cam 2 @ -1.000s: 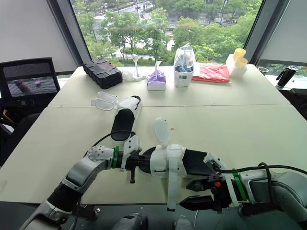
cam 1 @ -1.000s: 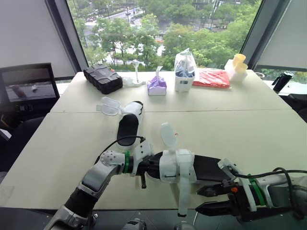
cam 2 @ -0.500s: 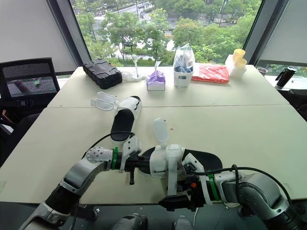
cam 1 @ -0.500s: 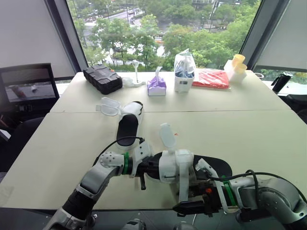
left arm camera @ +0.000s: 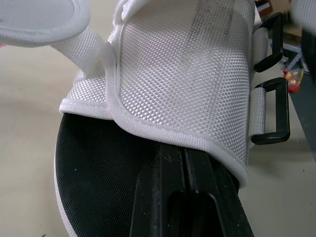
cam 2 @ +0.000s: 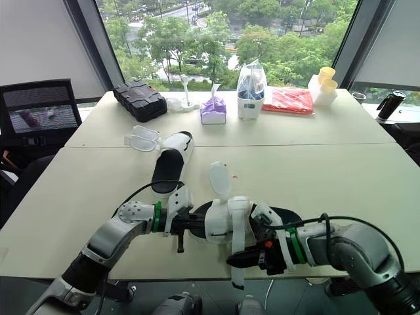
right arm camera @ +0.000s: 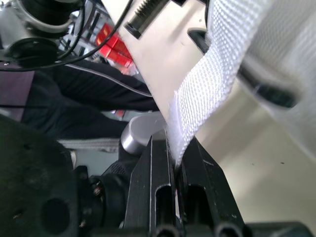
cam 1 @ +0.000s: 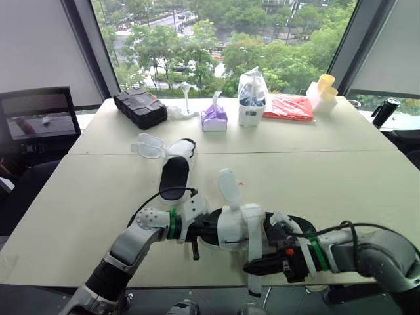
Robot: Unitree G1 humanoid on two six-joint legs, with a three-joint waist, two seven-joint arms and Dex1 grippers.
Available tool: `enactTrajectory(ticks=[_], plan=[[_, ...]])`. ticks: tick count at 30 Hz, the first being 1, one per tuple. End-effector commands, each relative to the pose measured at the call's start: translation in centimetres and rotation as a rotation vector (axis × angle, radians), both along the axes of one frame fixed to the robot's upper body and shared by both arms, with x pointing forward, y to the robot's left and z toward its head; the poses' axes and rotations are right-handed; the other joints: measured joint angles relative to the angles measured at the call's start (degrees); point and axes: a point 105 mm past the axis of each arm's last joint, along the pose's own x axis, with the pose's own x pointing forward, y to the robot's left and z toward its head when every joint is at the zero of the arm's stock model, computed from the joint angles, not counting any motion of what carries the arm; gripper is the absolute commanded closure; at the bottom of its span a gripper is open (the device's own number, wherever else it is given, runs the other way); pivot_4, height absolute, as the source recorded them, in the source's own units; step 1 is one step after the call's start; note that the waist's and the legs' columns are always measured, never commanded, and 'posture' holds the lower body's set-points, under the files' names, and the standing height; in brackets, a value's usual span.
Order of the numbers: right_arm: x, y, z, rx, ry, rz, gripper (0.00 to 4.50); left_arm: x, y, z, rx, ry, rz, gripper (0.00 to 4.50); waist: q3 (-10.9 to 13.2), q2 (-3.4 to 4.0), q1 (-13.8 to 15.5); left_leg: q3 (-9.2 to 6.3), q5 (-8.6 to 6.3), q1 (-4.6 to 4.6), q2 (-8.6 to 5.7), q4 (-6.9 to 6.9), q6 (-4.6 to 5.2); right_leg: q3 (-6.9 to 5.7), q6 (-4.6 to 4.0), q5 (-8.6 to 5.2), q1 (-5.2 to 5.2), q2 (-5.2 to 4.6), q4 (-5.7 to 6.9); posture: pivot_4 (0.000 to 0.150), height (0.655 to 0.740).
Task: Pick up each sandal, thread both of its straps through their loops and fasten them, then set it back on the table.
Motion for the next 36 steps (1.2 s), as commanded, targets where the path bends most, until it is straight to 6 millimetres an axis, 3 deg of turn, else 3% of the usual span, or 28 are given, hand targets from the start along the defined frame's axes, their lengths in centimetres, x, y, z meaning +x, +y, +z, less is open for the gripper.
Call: enactTrajectory(ticks=[1, 5, 11, 23, 29, 36], plan=[[1.7, -0.1, 5.0, 0.048, -0.035, 0.046, 4.45, -0.6, -0.3, -1.7, 0.037, 0.062, -0.015, 4.50, 0.0, 0.01, 0.0, 0.00, 0.00, 0.02, 0.00, 0.02, 0.00, -0.01, -0.02, 0.01, 0.02, 0.00, 0.00, 0.150, 0.7400], [4.0, -0.1, 7.2, 0.056, -0.018, 0.026, 4.45, -0.4, -0.4, -1.7, 0.032, 0.057, -0.012, 4.50, 0.0, -0.05, 0.3, -0.03, 0.00, 0.03, 0.00, 0.04, -0.01, -0.05, -0.11, -0.02, 0.07, -0.01, -0.03, 0.150, 0.7400], [7.4, 0.0, 8.1, 0.081, 0.008, -0.045, 4.45, -0.3, -0.5, -1.7, 0.027, 0.053, -0.003, 4.50, 0.0, -0.07, 0.4, 0.00, 0.01, -0.12, -0.11, 0.00, 0.01, -0.05, 0.05, 0.08, -0.07, -0.11, -0.08, 0.150, 0.7400], [7.8, -0.4, 5.4, -0.012, 0.069, -0.029, 4.45, -0.3, -0.5, -1.7, 0.022, 0.047, 0.007, 4.50, 0.0, -0.06, 0.5, -0.01, 0.01, -0.22, -0.13, 0.04, 0.00, -0.05, 0.11, 0.12, -0.21, -0.11, 0.01, 0.150, 0.7400], [9.2, -1.1, 3.6, -0.081, 0.005, -0.091, 4.45, -0.5, -0.5, -1.7, 0.025, 0.046, 0.003, 4.50, 0.0, -0.06, 0.4, -0.01, 0.01, -0.22, -0.13, 0.04, 0.00, -0.05, 0.13, 0.13, -0.22, -0.11, 0.01, 0.150, 0.7400], [8.9, -1.4, 2.0, -0.159, -0.064, -0.042, 4.45, -0.6, -0.5, -1.8, 0.027, 0.045, -0.003, 4.50, 0.0, -0.05, 0.3, -0.01, 0.01, -0.21, -0.14, 0.05, -0.01, -0.05, 0.15, 0.14, -0.20, -0.11, 0.02, 0.150, 0.7400]])
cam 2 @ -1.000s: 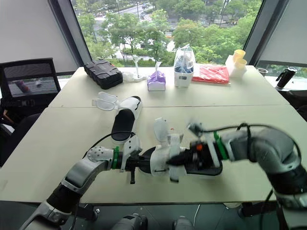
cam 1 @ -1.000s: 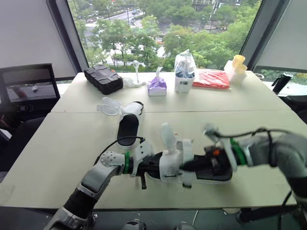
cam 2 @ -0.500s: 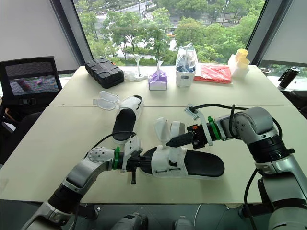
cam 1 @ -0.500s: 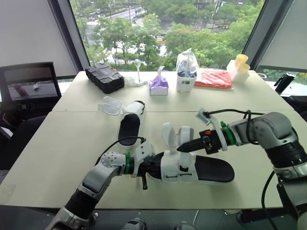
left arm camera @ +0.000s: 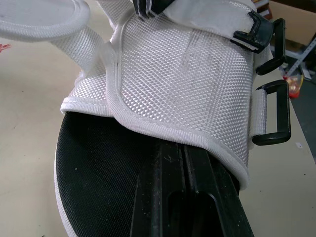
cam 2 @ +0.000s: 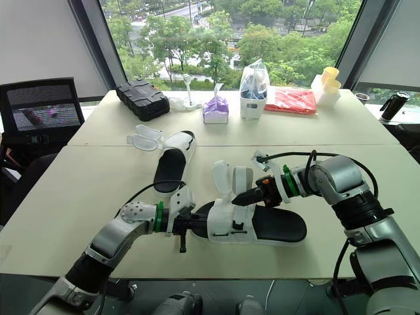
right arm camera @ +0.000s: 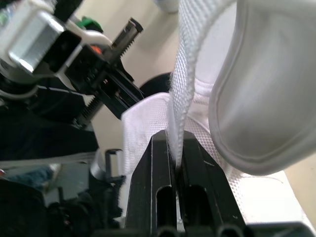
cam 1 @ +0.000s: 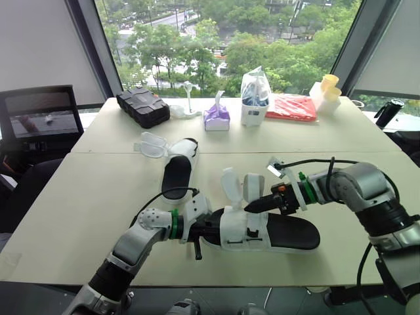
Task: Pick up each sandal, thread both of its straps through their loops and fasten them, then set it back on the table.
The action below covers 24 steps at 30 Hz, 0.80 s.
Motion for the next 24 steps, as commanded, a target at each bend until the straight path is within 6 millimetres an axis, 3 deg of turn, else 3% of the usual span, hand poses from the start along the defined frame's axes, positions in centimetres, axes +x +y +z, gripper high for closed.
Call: enactTrajectory(ticks=[1, 11, 24], plan=[[-0.3, -0.1, -0.2, -0.038, -0.039, 0.040, 4.45, -0.6, -0.1, -1.7, 0.048, 0.050, -0.005, 4.50, 0.0, 0.00, 0.0, 0.00, 0.00, 0.00, 0.00, 0.00, 0.00, 0.00, 0.01, 0.00, 0.01, 0.00, 0.00, 0.150, 0.7400], [-0.8, 0.3, 1.7, 0.007, -0.120, 0.089, 4.45, -0.5, 0.0, -1.7, 0.049, 0.050, 0.000, 4.50, 0.0, 0.00, 0.0, 0.00, 0.00, 0.00, -0.01, 0.01, -0.01, 0.00, 0.02, 0.01, 0.01, 0.00, 0.00, 0.150, 0.7400], [-1.0, 0.7, 2.4, 0.015, -0.219, 0.129, 4.45, -0.5, -0.1, -1.7, 0.047, 0.050, 0.000, 4.50, 0.0, 0.00, 0.0, 0.00, 0.00, 0.00, -0.01, 0.01, 0.00, 0.00, 0.02, 0.01, 0.01, 0.00, 0.00, 0.150, 0.7400]])
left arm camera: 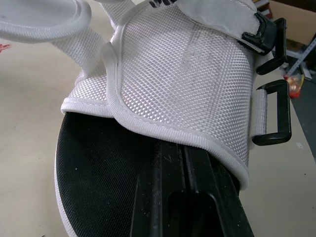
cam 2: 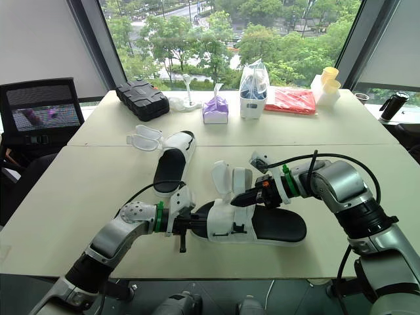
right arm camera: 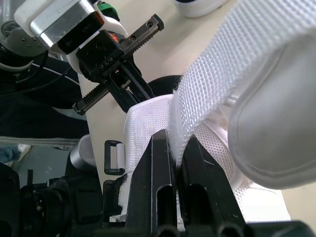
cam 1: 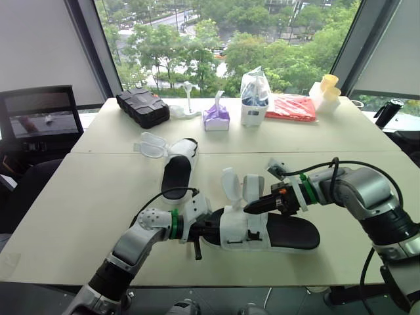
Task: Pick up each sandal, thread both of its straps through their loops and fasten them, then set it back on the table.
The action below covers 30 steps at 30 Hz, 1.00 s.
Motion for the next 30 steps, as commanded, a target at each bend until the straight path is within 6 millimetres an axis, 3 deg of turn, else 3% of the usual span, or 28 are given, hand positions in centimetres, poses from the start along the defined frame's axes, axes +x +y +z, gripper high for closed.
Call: enactTrajectory(ticks=[1, 22, 30], plan=[[-0.3, 0.3, 1.3, 0.017, -0.078, 0.040, 4.45, -0.5, -0.1, -1.7, 0.047, 0.051, -0.001, 4.50, 0.0, 0.00, 0.0, 0.00, 0.00, 0.00, 0.00, 0.00, 0.00, 0.00, 0.00, 0.00, 0.00, 0.00, 0.00, 0.150, 0.7400], [-2.2, -0.2, 0.7, -0.086, -0.120, 0.156, 4.45, -0.3, -0.2, -1.6, 0.045, 0.046, -0.004, 4.50, 0.0, 0.00, 0.2, 0.00, 0.00, -0.01, 0.00, 0.00, 0.00, 0.00, 0.00, 0.00, 0.00, -0.01, -0.02, 0.150, 0.7400], [-4.2, 0.4, -0.5, -0.107, -0.084, 0.223, 4.45, -0.4, -0.2, -1.7, 0.046, 0.047, -0.005, 4.50, 0.0, -0.01, 1.3, 0.00, -0.01, -0.03, 0.02, -0.04, -0.01, 0.00, 0.00, 0.00, -0.06, 0.00, -0.02, 0.150, 0.7400]])
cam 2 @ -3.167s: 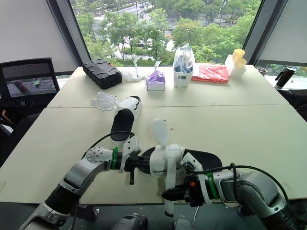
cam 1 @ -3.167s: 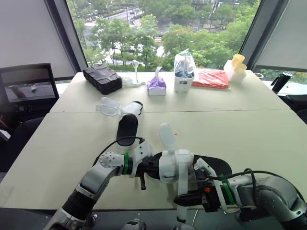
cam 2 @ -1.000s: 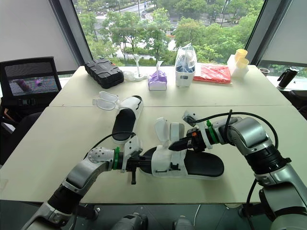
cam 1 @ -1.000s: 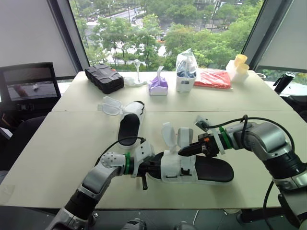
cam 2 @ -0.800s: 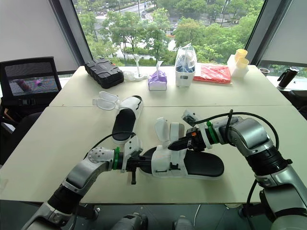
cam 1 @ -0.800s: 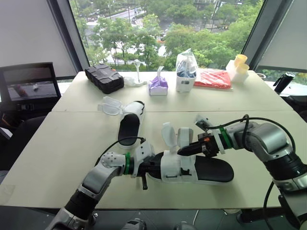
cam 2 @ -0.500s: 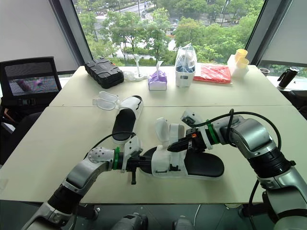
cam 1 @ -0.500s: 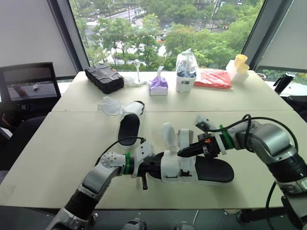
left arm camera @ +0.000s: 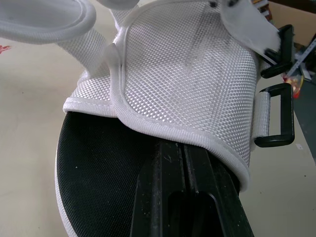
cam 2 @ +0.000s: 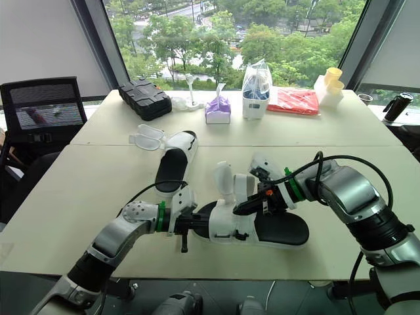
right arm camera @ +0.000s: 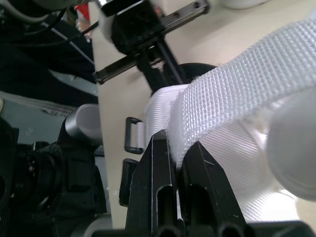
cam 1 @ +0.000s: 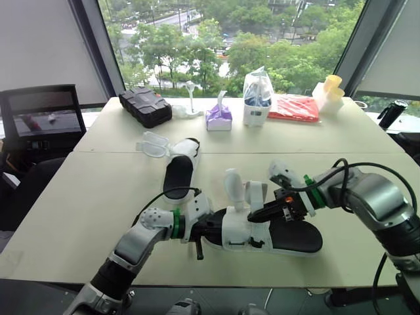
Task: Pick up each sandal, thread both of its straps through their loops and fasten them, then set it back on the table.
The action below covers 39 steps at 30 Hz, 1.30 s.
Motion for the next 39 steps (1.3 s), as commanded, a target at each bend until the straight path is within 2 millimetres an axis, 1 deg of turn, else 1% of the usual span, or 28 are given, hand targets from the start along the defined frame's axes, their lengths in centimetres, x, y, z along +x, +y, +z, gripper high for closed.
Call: enactTrajectory(ticks=[1, 7, 11, 12, 14, 16, 17, 20, 21, 24, 26, 29, 31, 33, 34, 36, 39], plan=[[-1.5, 0.1, -1.0, -0.029, 0.031, 0.046, 4.45, -0.4, 0.2, -1.8, 0.050, 0.052, 0.007, 4.50, 0.0, 0.00, 0.1, 0.00, 0.00, -0.01, 0.00, -0.01, 0.00, -0.01, 0.00, 0.00, 0.00, 0.00, 0.00, 0.150, 0.7400], [-2.3, 0.1, -1.1, -0.035, 0.043, 0.062, 4.45, -0.4, 0.2, -1.8, 0.051, 0.053, 0.006, 4.50, 0.0, 0.00, 0.1, 0.01, 0.00, -0.09, -0.01, 0.03, 0.01, 0.01, 0.00, 0.01, -0.08, 0.00, 0.02, 0.150, 0.7400], [-2.3, 0.0, -1.5, -0.043, 0.032, 0.043, 4.45, -0.4, 0.1, -1.8, 0.050, 0.051, 0.003, 4.50, 0.0, 0.00, 0.1, 0.01, 0.00, -0.10, 0.00, 0.04, 0.00, 0.00, 0.00, 0.00, -0.07, 0.00, 0.00, 0.150, 0.7400], [-2.3, -0.1, -1.5, -0.046, 0.025, 0.037, 4.19, -0.4, 0.1, -1.8, 0.050, 0.050, 0.002, 4.50, 0.0, 0.00, 0.1, 0.01, 0.00, -0.10, -0.01, 0.04, 0.00, 0.00, 0.00, 0.00, -0.07, -0.01, 0.00, 0.150, 0.7400], [-2.1, -0.3, -1.5, -0.050, 0.011, 0.024, 3.48, -0.4, 0.0, -1.8, 0.050, 0.049, 0.000, 4.50, 0.0, 0.00, 0.1, 0.01, 0.00, -0.10, -0.01, 0.03, 0.00, 0.00, 0.00, 0.00, -0.07, -0.01, 0.00, 0.150, 0.7400], [-2.0, -0.6, -1.1, -0.048, -0.010, 0.010, 2.55, -0.4, 0.0, -1.8, 0.050, 0.047, 0.000, 4.50, 0.0, 0.00, 0.1, 0.01, 0.00, -0.10, -0.01, 0.04, 0.00, 0.00, 0.00, 0.00, -0.07, 0.00, 0.01, 0.150, 0.7400], [-1.9, -0.8, -0.8, -0.048, -0.020, 0.007, 2.01, -0.4, 0.0, -1.8, 0.049, 0.047, -0.001, 4.50, 0.0, 0.00, 0.1, 0.01, 0.01, -0.10, 0.00, 0.06, 0.00, 0.00, 0.00, 0.00, -0.07, 0.00, 0.02, 0.150, 0.7400], [-1.7, -1.7, 0.8, -0.046, -0.067, -0.017, 0.45, -0.4, 0.0, -1.8, 0.049, 0.048, -0.004, 4.50, 0.0, 0.00, 0.0, 0.01, 0.01, -0.09, 0.02, 0.15, 0.00, 0.00, -0.03, 0.02, -0.04, 0.02, 0.03, 0.150, 0.7400], [-1.8, -2.0, 1.3, -0.045, -0.080, -0.025, 0.04, -0.4, 0.0, -1.8, 0.049, 0.048, -0.005, 4.50, 0.0, 0.00, 0.0, 0.01, -0.01, -0.09, 0.02, 0.19, -0.03, 0.00, -0.03, 0.02, -0.03, 0.03, 0.02, 0.150, 0.7400], [-2.1, -2.6, 2.4, -0.040, -0.096, -0.044, 0.04, -0.4, 0.0, -1.9, 0.050, 0.047, -0.004, 4.50, 0.0, 0.01, 0.0, 0.02, -0.08, -0.09, 0.04, 0.27, -0.14, 0.00, -0.14, -0.03, 0.02, 0.04, 0.03, 0.150, 0.7400], [-2.6, -3.5, 3.2, -0.039, -0.103, -0.084, 0.04, -0.4, 0.0, -1.9, 0.049, 0.046, -0.002, 4.50, 0.0, 0.01, 0.1, 0.02, -0.08, -0.09, 0.05, 0.27, -0.14, 0.00, -0.14, -0.03, 0.01, 0.04, 0.02, 0.150, 0.7400], [-3.5, -4.4, 3.7, -0.038, -0.089, -0.129, 0.04, -0.4, 0.1, -1.9, 0.048, 0.048, 0.000, 4.50, 0.0, 0.01, 0.1, 0.00, -0.01, -0.28, 0.05, 0.25, -0.02, -0.03, 0.00, 0.04, -0.13, 0.03, 0.01, 0.150, 0.7400], [-4.4, -4.8, 3.2, -0.036, -0.049, -0.154, 0.04, -0.4, 0.1, -1.9, 0.047, 0.050, 0.001, 4.50, 0.0, 0.01, 0.2, 0.01, 0.00, -0.31, 0.04, 0.26, -0.01, -0.01, 0.02, 0.06, -0.16, 0.02, 0.01, 0.150, 0.7400], [-5.8, -5.0, 1.6, -0.034, 0.027, -0.182, 0.04, -0.3, 0.0, -2.0, 0.047, 0.049, 0.000, 4.50, 0.0, -0.01, 0.3, -0.01, 0.00, -0.34, 0.05, 0.26, -0.01, -0.04, 0.01, 0.05, -0.16, 0.02, 0.00, 0.150, 0.7400], [-6.2, -5.1, 0.9, -0.028, 0.052, -0.199, 0.04, -0.3, 0.0, -2.0, 0.047, 0.049, 0.000, 4.50, 0.0, 0.00, 0.2, -0.01, -0.01, -0.34, 0.06, 0.28, -0.01, -0.05, 0.00, 0.04, -0.15, 0.02, 0.00, 0.150, 0.7400], [-6.6, -5.1, 0.4, -0.019, 0.068, -0.219, 0.04, -0.3, 0.0, -2.0, 0.047, 0.049, -0.001, 4.50, 0.0, 0.05, 0.1, 0.00, 0.00, -0.34, 0.06, 0.30, -0.01, -0.03, -0.05, 0.02, -0.15, 0.01, 0.01, 0.150, 0.7400], [-7.3, -4.7, -1.3, -0.003, 0.115, -0.230, 0.04, -0.3, -0.1, -2.0, 0.049, 0.048, -0.005, 4.50, -0.2, 0.13, 0.1, 0.04, -0.04, -0.33, 0.06, 0.44, -0.06, -0.02, -0.10, 0.00, -0.09, 0.01, 0.02, 0.150, 0.7400]])
